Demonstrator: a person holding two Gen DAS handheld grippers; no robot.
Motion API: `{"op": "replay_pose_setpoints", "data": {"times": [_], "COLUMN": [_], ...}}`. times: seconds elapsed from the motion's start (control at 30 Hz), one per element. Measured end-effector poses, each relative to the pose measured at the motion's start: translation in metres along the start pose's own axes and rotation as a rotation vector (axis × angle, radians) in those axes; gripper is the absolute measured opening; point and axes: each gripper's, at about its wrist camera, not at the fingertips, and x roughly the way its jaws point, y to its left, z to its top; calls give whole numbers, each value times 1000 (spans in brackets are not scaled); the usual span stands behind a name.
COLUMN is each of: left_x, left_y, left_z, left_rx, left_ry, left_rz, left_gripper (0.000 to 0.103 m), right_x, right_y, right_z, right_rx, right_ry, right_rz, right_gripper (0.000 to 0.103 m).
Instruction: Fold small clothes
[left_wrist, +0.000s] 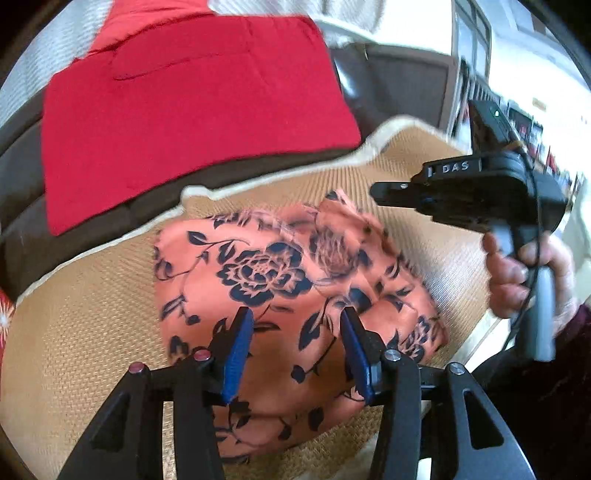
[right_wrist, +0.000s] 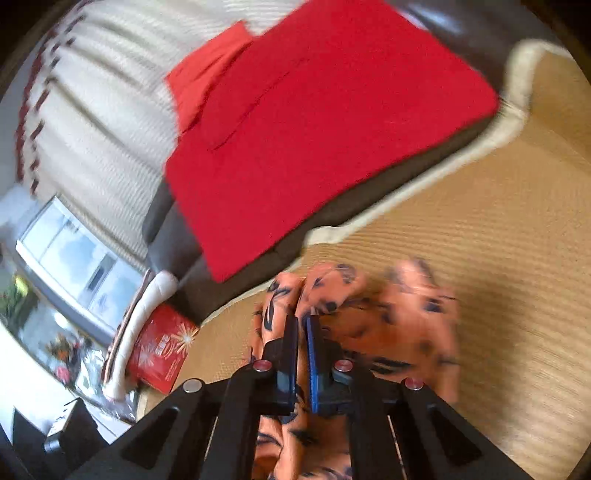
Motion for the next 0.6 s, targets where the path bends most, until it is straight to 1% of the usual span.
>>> {"op": "replay_pose_setpoints", "data": {"times": [0.03,0.07,0.13,0.2,0.23,0.27,0.3,0.33,0.43,0.5,0.57,0.6], "left_x": [7,8,6,-2,-6,-13,-22,-26,-24,-16,-5,-3], "left_y": [1,5,14,23,28,34,39,45,61,74,82,84], "left_z": [-2,-7,-12,-18,-15,-15,-17,-17,-19,-23,-30,-33], "left_rx": [-16,-47,-82,-93,-97,-102,-110,-118,-152,-178,-194,-198], "left_ry": [26,36,29,8,-5,-20,-37,-46,-27,4,44,52], "left_rz": [-5,-22,-40,-33,-23,-12,2,16,63,78,99,94], "left_gripper": [50,50,50,50,50,50,50,50,50,50,50,50], "right_x": [3,6,1,3,5,13,20,27,41,62,84,89], "right_y": [-8,-16,-20,-18,-18,-15,-11,-6,7,12,13,16], "right_z": [-1,-1,2,4,5,5,5,6,6,5,2,1], "right_rx": [26,59,80,85,98,108,113,115,86,91,109,102], "right_ry": [23,57,73,84,94,107,120,123,110,139,188,192], "right_rz": [-2,18,63,114,132,138,132,117,89,51,19,12], "right_gripper": [6,9,10,12,18,39,57,81,81,81,79,79]}}
